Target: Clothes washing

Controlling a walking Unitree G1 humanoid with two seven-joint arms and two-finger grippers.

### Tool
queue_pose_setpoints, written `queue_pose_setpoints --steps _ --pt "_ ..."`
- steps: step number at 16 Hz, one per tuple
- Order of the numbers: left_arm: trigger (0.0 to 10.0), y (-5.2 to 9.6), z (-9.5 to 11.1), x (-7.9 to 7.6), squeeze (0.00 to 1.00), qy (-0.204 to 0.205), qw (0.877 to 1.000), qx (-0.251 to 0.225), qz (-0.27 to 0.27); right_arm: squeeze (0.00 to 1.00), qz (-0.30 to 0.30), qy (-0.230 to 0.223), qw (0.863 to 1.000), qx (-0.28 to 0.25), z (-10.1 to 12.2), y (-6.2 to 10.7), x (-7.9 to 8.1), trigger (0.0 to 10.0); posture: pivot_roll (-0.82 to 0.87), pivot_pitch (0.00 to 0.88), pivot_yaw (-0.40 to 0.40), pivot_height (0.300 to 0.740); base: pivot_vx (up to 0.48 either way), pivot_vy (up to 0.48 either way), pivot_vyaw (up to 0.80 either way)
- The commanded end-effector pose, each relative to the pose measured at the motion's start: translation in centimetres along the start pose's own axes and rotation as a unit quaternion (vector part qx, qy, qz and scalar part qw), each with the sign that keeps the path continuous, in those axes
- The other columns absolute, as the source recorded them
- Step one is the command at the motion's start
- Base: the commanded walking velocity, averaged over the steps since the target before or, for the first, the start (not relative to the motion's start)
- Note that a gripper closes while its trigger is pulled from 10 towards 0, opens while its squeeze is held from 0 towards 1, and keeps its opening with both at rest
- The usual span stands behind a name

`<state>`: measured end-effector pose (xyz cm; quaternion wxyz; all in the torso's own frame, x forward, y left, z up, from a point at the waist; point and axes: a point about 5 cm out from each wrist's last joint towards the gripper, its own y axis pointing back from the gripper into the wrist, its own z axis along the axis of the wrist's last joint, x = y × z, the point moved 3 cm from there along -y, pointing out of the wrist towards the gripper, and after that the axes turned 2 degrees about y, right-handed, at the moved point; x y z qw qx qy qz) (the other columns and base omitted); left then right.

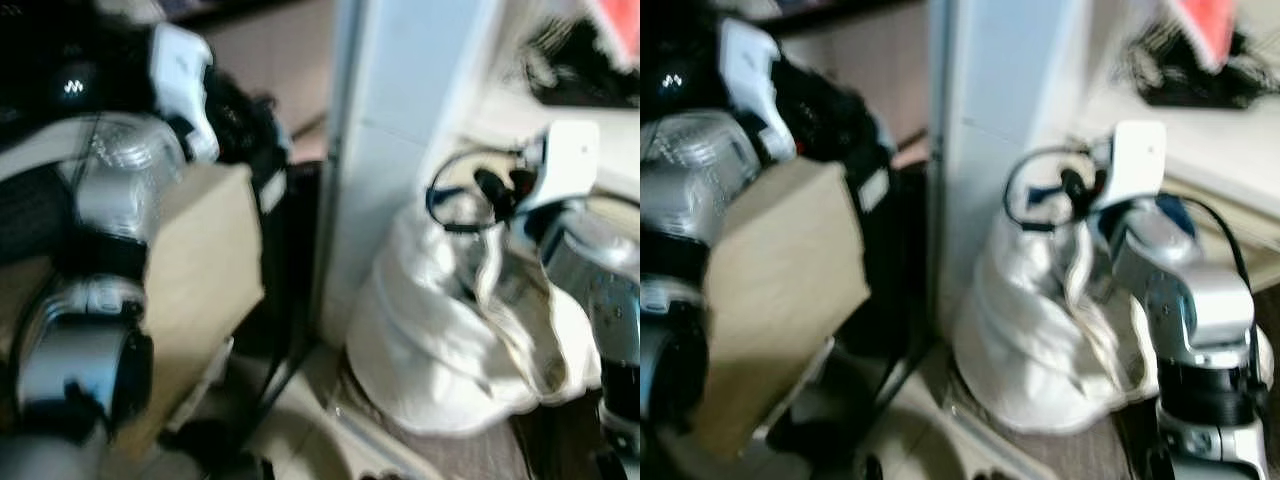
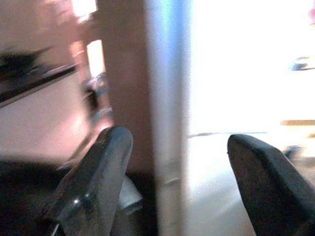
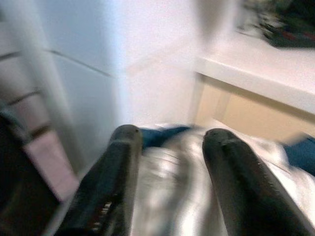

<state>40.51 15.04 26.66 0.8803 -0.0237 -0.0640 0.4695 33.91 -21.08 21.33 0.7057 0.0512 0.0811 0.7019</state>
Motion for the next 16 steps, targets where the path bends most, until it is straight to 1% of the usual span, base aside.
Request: queue_pose_setpoints --steps 1,2,3,4,5,6,7,8,9,10,11,12,14,15,16 --pt "10.0 0.4 1.5 -4.3 0.0 -0.025 0.994 -0.043 -0.098 1.0 -0.081 -0.01 0.997 0.016 -0.3 0.4 -3.0 10.0 -0.08 0.042 -0.018 0.74 0.0 0.0 0.0" --pt "10.0 0.7 1.2 -5.4 0.0 -0.025 0.991 -0.041 -0.121 1.0 -0.105 -0.008 0.994 0.023 -0.6 0.6 -3.9 10.0 -0.08 0.045 -0.016 0.74 0.0 0.0 0.0" --pt "10.0 1.3 0.6 -7.3 0.0 -0.019 0.986 -0.039 -0.164 1.0 -0.131 -0.008 0.991 0.038 -1.2 0.9 -5.0 10.0 -0.08 0.047 -0.012 0.74 0.0 0.0 0.0" --pt "10.0 2.1 0.0 -9.1 0.0 -0.001 0.978 -0.028 -0.206 1.0 -0.13 -0.027 0.99 0.052 -1.8 0.9 -5.4 10.0 -0.08 0.049 -0.01 0.74 0.0 0.0 0.0" --pt "10.0 2.5 -0.2 -9.8 0.0 0.006 0.975 -0.022 -0.222 1.0 -0.121 -0.039 0.99 0.058 -2.1 0.8 -5.3 10.0 -0.08 0.049 -0.01 0.74 0.0 0.0 0.0" --pt "10.0 3.6 -1.1 -11.8 0.0 0.012 0.962 0.001 -0.273 1.0 -0.069 -0.071 0.993 0.071 -2.7 0.7 -4.5 10.0 -0.09 0.05 -0.007 0.74 0.0 0.0 0.0" --pt "10.0 4.1 -1.4 -12.7 0.0 0.021 0.956 0.01 -0.292 1.0 -0.056 -0.094 0.991 0.075 -3.0 0.7 -4.4 10.0 -0.09 0.05 -0.008 0.74 0.0 0.0 0.0" --pt "10.0 4.7 -1.7 -13.6 0.0 0.022 0.95 0.018 -0.31 0.0 -0.055 -0.11 0.989 0.086 -3.6 0.7 -4.6 10.0 -0.09 0.05 -0.01 0.74 0.0 0.0 0.0" --pt "10.0 5.2 -2.0 -14.3 0.0 0.025 0.945 0.028 -0.325 0.0 -0.057 -0.124 0.986 0.099 -4.3 0.6 -4.8 10.0 -0.09 0.052 -0.011 0.74 0.0 0.0 0.0" --pt "10.0 5.5 -2.8 -15.1 0.0 0.032 0.941 0.046 -0.333 0.0 -0.05 -0.143 0.98 0.127 -5.8 0.5 -5.1 10.0 -0.08 0.051 -0.012 0.74 0.0 0.0 0.0" --pt "10.0 5.6 -3.0 -15.3 0.0 0.031 0.942 0.047 -0.331 0.0 -0.052 -0.137 0.979 0.139 -6.3 0.5 -5.2 10.0 -0.08 0.051 -0.012 0.74 0.0 0.0 0.0" --pt "10.0 5.6 -3.1 -15.6 0.0 0.03 0.945 0.049 -0.322 0.0 -0.047 -0.139 0.977 0.153 -7.1 0.4 -5.3 10.0 -0.08 0.052 -0.012 0.74 0.0 0.0 0.0" --pt "10.0 5.5 -3.1 -15.9 0.0 0.038 0.95 0.048 -0.306 0.0 -0.02 -0.172 0.973 0.155 -7.9 0.2 -4.9 10.0 -0.08 0.051 -0.014 0.74 0.0 0.0 0.0" --pt "10.0 5.5 -3.1 -15.9 0.0 0.038 0.951 0.049 -0.304 0.0 -0.017 -0.178 0.972 0.155 -8.0 0.1 -4.9 10.0 -0.08 0.051 -0.014 0.74 0.0 0.0 0.0" --pt "10.0 5.5 -3.1 -16.0 0.0 0.04 0.953 0.05 -0.298 0.0 -0.019 -0.18 0.971 0.157 -8.3 0.1 -5.1 0.0 -0.08 0.05 -0.016 0.74 0.0 0.0 0.0"
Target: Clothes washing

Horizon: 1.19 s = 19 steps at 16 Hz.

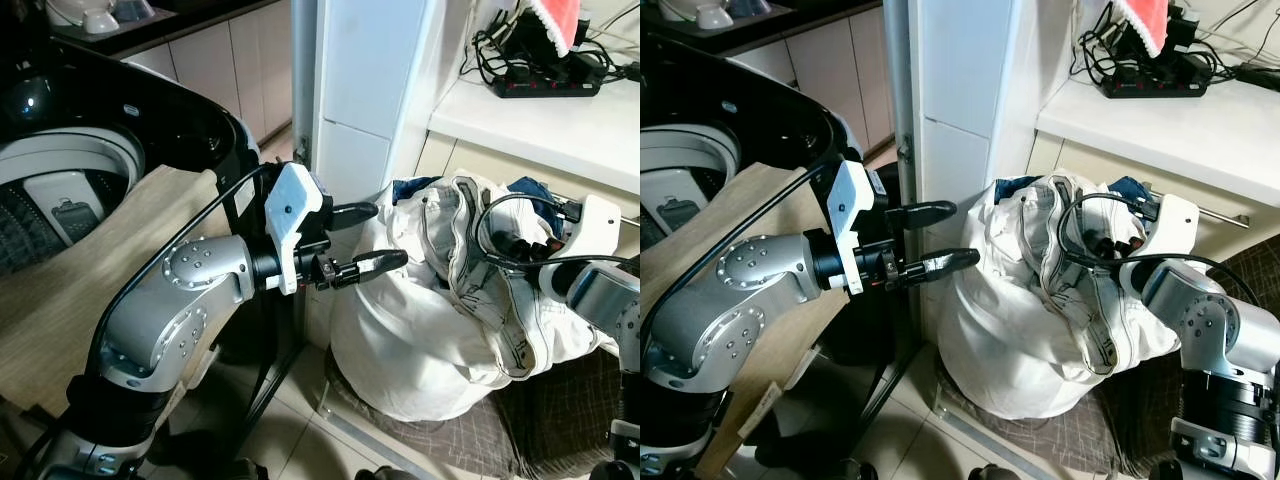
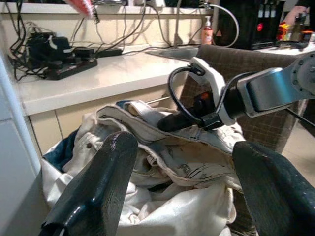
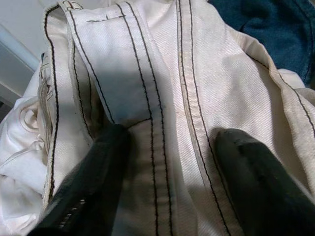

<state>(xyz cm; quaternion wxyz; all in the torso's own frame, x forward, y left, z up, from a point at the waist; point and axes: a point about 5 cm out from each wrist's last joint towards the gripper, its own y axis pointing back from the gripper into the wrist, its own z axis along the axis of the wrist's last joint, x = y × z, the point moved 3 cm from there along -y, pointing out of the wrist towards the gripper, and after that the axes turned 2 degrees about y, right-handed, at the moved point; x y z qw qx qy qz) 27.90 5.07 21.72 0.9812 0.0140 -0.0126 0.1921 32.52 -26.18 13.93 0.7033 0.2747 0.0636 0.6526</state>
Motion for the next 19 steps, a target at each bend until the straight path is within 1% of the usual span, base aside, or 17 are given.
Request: queue_pose_setpoints --steps 1,3,6,9,14,16,19 --pt "10.0 0.0 -0.1 -0.3 0.0 0.001 1.0 0.007 0.004 0.0 -0.003 -0.012 1.0 0.007 -0.6 -0.1 -0.6 0.0 -0.08 0.05 -0.016 0.74 0.0 0.0 0.0" --pt "10.0 -0.1 -0.1 0.0 0.0 0.002 1.0 0.007 0.016 0.0 0.0 -0.012 1.0 0.005 -0.5 -0.2 -0.6 0.0 -0.08 0.051 -0.016 0.74 0.0 0.0 0.0" --pt "10.0 -0.1 0.0 -0.1 0.0 0.006 1.0 0.006 0.017 0.0 0.007 -0.015 1.0 0.001 -0.4 -0.2 -0.6 0.0 -0.08 0.05 -0.013 0.74 0.0 0.0 0.0" --pt "10.0 -0.3 0.2 0.4 0.0 0.007 0.999 0.001 0.035 0.0 0.014 -0.027 1.0 -0.004 -0.3 -0.3 -0.5 0.0 -0.08 0.051 -0.013 0.74 0.0 0.0 0.0" --pt "10.0 -0.3 0.2 0.6 0.0 0.007 0.999 -0.001 0.045 0.0 0.015 -0.031 0.999 -0.014 -0.2 -0.3 -0.5 0.0 -0.08 0.049 -0.012 0.74 0.0 0.0 0.0" --pt "10.0 -0.3 0.3 0.7 0.0 0.006 0.999 -0.002 0.049 0.0 0.019 -0.035 0.999 -0.023 0.1 -0.3 -0.3 0.0 -0.08 0.049 -0.012 0.74 0.0 0.0 0.0" --pt "10.0 -0.3 0.4 0.9 0.0 0.004 0.998 -0.006 0.057 0.0 0.023 -0.041 0.998 -0.048 1.3 0.1 -0.2 0.0 -0.08 0.05 -0.013 0.74 0.0 0.0 0.0"
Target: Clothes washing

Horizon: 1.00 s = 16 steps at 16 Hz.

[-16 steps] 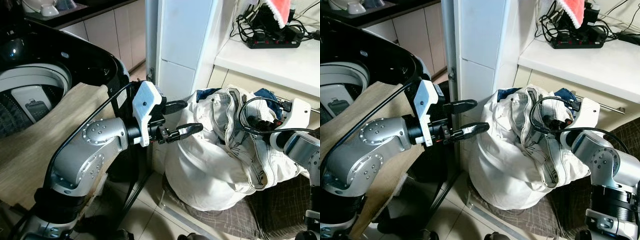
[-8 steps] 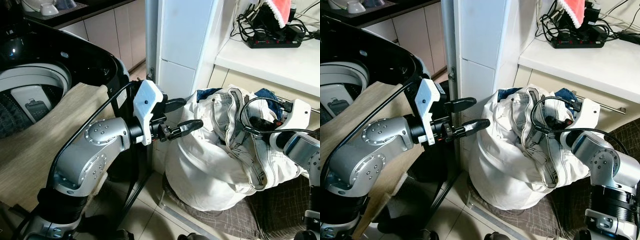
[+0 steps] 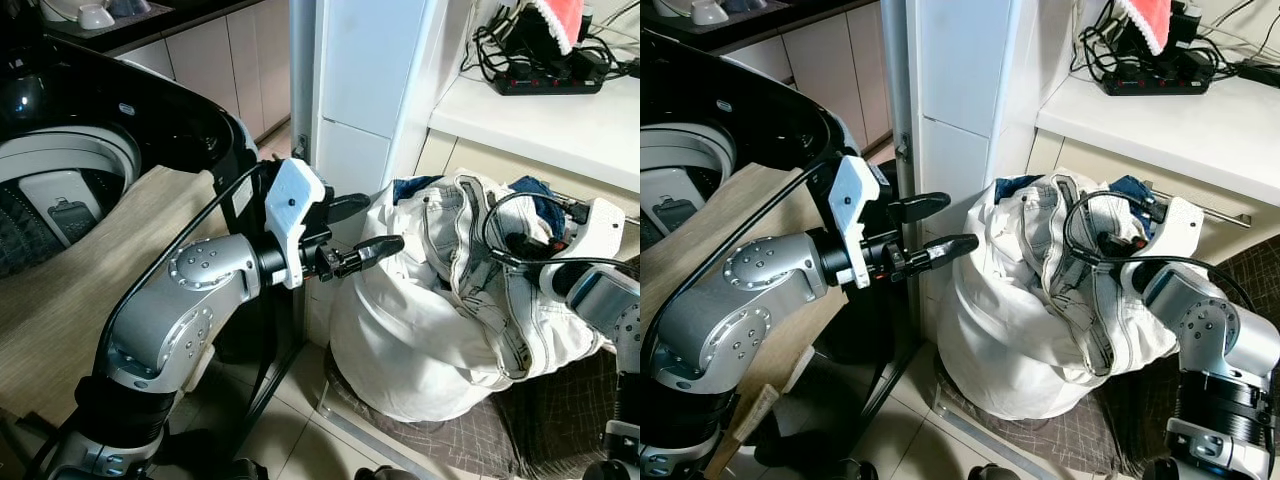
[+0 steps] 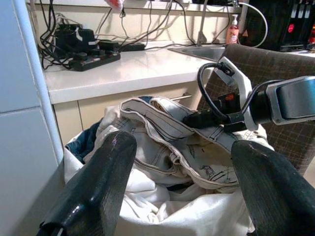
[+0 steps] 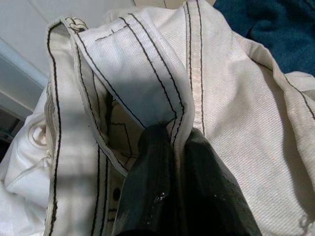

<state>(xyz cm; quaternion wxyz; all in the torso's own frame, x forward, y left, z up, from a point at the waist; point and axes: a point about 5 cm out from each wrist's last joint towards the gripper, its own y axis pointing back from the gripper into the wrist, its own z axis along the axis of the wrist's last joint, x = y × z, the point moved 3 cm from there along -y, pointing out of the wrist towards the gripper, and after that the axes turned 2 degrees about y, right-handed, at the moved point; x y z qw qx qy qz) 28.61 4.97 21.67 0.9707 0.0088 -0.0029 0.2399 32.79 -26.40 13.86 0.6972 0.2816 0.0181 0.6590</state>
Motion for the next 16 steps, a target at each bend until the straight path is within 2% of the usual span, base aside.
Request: queue_pose_setpoints --steps 1,2,4,5,6,7,8,9,11,12,13,14,15,16 --pt "10.0 0.1 0.7 0.4 0.0 -0.006 1.0 -0.009 0.014 0.0 0.01 -0.01 0.999 -0.043 2.1 0.6 0.4 0.0 -0.08 0.049 -0.014 0.74 0.0 0.0 0.0" --pt "10.0 0.1 1.0 0.9 0.0 -0.007 0.999 -0.019 0.031 0.0 0.033 -0.012 0.996 -0.083 4.2 1.5 1.2 0.0 -0.08 0.047 -0.014 0.74 0.0 0.0 0.0" --pt "10.0 0.1 1.4 1.3 0.0 -0.005 0.998 -0.03 0.05 0.0 0.046 -0.004 0.992 -0.117 6.1 2.4 1.7 0.0 -0.08 0.047 -0.013 0.74 0.0 0.0 0.0" --pt "10.0 -0.1 2.6 2.1 0.0 0.001 0.994 -0.07 0.082 0.0 0.085 0.002 0.983 -0.162 8.8 3.9 3.1 0.0 -0.09 0.047 -0.013 0.74 0.0 0.0 0.0" --pt "10.0 -0.2 4.2 2.5 0.0 -0.012 0.989 -0.11 0.099 0.0 0.134 0.011 0.971 -0.195 10.9 5.3 4.7 0.0 -0.09 0.045 -0.014 0.74 0.0 0.0 0.0" --pt "10.0 -0.2 4.2 2.5 0.0 -0.012 0.989 -0.11 0.099 0.0 0.134 0.011 0.971 -0.195 10.9 5.3 4.7 0.0 -0.09 0.045 -0.014 0.74 0.0 0.0 0.0" --pt "10.0 -0.4 6.0 2.3 0.28 -0.035 0.985 -0.145 0.092 0.0 0.199 0.024 0.955 -0.219 12.6 6.7 7.0 0.0 -0.09 0.042 -0.014 0.74 0.0 0.0 0.0" --pt "10.0 -0.7 7.0 2.0 1.0 -0.043 0.983 -0.161 0.077 0.0 0.24 0.03 0.944 -0.227 13.3 7.6 8.5 0.0 -0.09 0.043 -0.016 0.74 0.0 0.0 0.0" --pt "10.0 -1.4 8.1 1.4 1.0 -0.053 0.982 -0.171 0.06 0.0 0.291 0.029 0.929 -0.226 13.6 8.2 10.6 0.0 -0.09 0.04 -0.023 0.74 0.0 0.0 0.0" --pt "10.0 -2.3 9.3 0.6 1.0 -0.048 0.979 -0.193 0.043 0.0 0.333 0.013 0.916 -0.225 13.6 8.4 12.4 0.0 -0.09 0.037 -0.028 0.74 0.0 0.0 0.0" --pt "10.0 -2.9 10.0 -0.1 1.0 -0.036 0.977 -0.21 0.026 0.0 0.351 -0.002 0.91 -0.223 13.6 8.4 13.2 0.0 -0.09 0.037 -0.031 0.74 0.0 0.0 0.0" --pt "10.0 -3.4 10.2 -0.7 1.0 -0.007 0.975 -0.22 0.014 0.0 0.371 -0.016 0.902 -0.218 13.5 8.4 14.1 0.0 -0.09 0.035 -0.031 0.74 0.0 0.0 0.0" --pt "10.0 -3.5 10.2 -0.9 1.0 0.004 0.975 -0.221 0.012 0.0 0.379 -0.02 0.9 -0.216 13.4 8.4 14.4 0.0 -0.09 0.035 -0.031 0.74 0.0 0.0 0.0" --pt "10.0 -4.1 9.4 -1.1 1.0 0.028 0.978 -0.204 0.015 0.0 0.398 -0.037 0.892 -0.213 13.2 8.6 15.0 0.0 -0.09 0.034 -0.035 0.74 0.0 0.0 0.0"
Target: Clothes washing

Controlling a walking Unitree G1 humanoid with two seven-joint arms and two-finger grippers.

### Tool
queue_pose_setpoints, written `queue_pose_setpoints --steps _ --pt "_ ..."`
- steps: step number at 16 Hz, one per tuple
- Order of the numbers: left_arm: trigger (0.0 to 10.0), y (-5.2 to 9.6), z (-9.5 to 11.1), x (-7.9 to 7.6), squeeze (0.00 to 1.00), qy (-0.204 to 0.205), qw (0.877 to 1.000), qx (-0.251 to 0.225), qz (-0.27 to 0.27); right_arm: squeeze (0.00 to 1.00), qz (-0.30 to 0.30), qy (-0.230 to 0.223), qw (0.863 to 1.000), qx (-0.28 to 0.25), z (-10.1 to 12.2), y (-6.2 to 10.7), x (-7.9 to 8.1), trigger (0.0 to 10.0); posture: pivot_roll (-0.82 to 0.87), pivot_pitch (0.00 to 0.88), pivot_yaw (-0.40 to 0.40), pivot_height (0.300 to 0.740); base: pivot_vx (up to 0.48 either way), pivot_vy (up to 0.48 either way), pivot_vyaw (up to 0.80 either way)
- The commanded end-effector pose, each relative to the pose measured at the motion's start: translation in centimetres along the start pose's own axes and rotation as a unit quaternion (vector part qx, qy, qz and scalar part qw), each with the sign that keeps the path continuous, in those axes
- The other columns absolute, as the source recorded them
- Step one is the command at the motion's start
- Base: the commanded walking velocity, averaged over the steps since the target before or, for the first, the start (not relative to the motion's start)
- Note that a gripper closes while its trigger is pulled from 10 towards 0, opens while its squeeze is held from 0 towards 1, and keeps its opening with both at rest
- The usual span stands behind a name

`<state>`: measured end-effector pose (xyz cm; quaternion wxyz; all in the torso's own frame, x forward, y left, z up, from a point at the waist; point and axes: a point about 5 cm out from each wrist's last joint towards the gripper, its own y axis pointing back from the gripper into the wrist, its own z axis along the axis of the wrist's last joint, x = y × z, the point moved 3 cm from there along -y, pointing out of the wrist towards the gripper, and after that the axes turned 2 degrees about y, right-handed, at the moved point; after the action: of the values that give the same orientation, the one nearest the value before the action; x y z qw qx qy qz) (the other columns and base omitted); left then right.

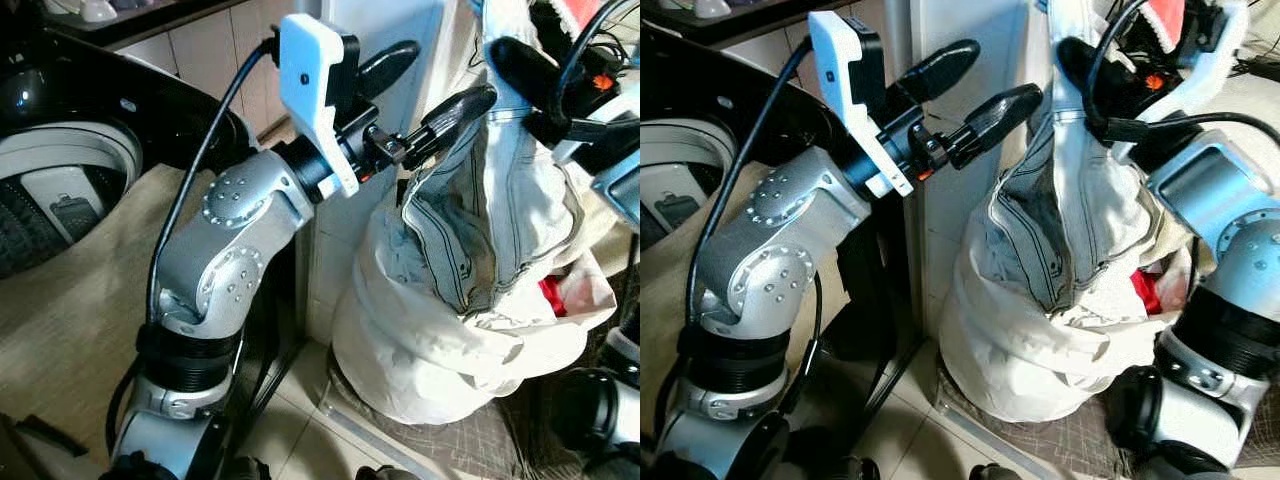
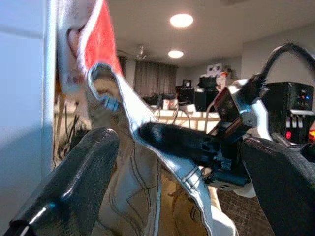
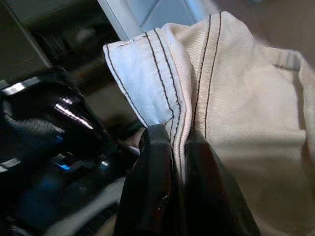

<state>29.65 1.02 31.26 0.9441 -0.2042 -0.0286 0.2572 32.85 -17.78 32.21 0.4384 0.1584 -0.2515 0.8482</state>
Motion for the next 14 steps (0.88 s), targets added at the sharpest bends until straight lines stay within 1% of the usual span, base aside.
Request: queue_pose_setpoints --steps 1,2,3,6,7,8,9,10,12,13,14 --pt "10.0 -0.1 -1.5 -0.3 1.0 0.035 0.999 0.031 0.008 0.0 0.039 -0.008 0.999 -0.021 1.0 -0.3 1.7 0.0 -0.09 0.035 -0.035 0.74 0.0 0.0 0.0" --pt "10.0 0.0 -2.3 -0.4 1.0 0.063 0.997 0.043 0.016 0.0 0.047 -0.022 0.998 -0.025 0.8 -0.4 2.0 0.0 -0.09 0.035 -0.036 0.74 0.0 0.0 0.0" --pt "10.0 0.2 -2.8 -0.4 1.0 0.065 0.996 0.052 0.019 0.0 0.054 -0.04 0.997 -0.034 1.0 -0.5 2.2 0.0 -0.09 0.035 -0.038 0.74 0.0 0.0 0.0" --pt "10.0 0.7 -4.0 0.2 1.0 0.044 0.995 0.081 0.044 0.0 0.072 -0.07 0.993 -0.054 1.7 -0.5 2.7 0.0 -0.09 0.036 -0.044 0.74 0.0 0.0 0.0" --pt "10.0 0.9 -4.3 0.5 1.0 0.071 0.992 0.081 0.066 0.0 0.075 -0.072 0.993 -0.054 1.9 -0.4 2.8 0.0 -0.1 0.037 -0.047 0.74 0.0 0.0 0.0" --pt "10.0 0.9 -4.2 0.4 1.0 0.089 0.991 0.075 0.067 0.0 0.075 -0.071 0.993 -0.052 1.9 -0.4 2.8 0.0 -0.1 0.036 -0.049 0.74 0.0 0.0 0.0" --pt "10.0 0.6 -3.9 -0.6 1.0 0.162 0.984 0.049 0.047 0.0 0.07 -0.071 0.994 -0.047 1.9 -0.4 2.7 0.0 -0.1 0.036 -0.051 0.74 0.0 0.0 0.0" --pt "10.0 0.4 -3.9 -1.2 1.0 0.182 0.982 0.043 0.034 0.0 0.068 -0.073 0.994 -0.044 1.9 -0.4 2.6 0.0 -0.1 0.036 -0.053 0.74 0.0 0.0 0.0" --pt "10.0 0.3 -4.3 -1.7 1.0 0.182 0.982 0.05 0.031 0.0 0.065 -0.071 0.995 -0.038 1.7 -0.4 2.6 0.0 -0.1 0.036 -0.052 0.74 0.0 0.0 0.0" --pt "10.0 0.1 -4.4 -2.5 1.0 0.207 0.977 0.048 0.02 0.0 0.062 -0.066 0.995 -0.031 1.5 -0.4 2.6 0.0 -0.1 0.036 -0.051 0.74 0.0 0.0 0.0" --pt "10.0 0.1 -4.4 -2.6 1.0 0.214 0.976 0.046 0.016 0.0 0.061 -0.066 0.995 -0.031 1.5 -0.4 2.5 0.0 -0.1 0.037 -0.05 0.74 0.0 0.0 0.0"
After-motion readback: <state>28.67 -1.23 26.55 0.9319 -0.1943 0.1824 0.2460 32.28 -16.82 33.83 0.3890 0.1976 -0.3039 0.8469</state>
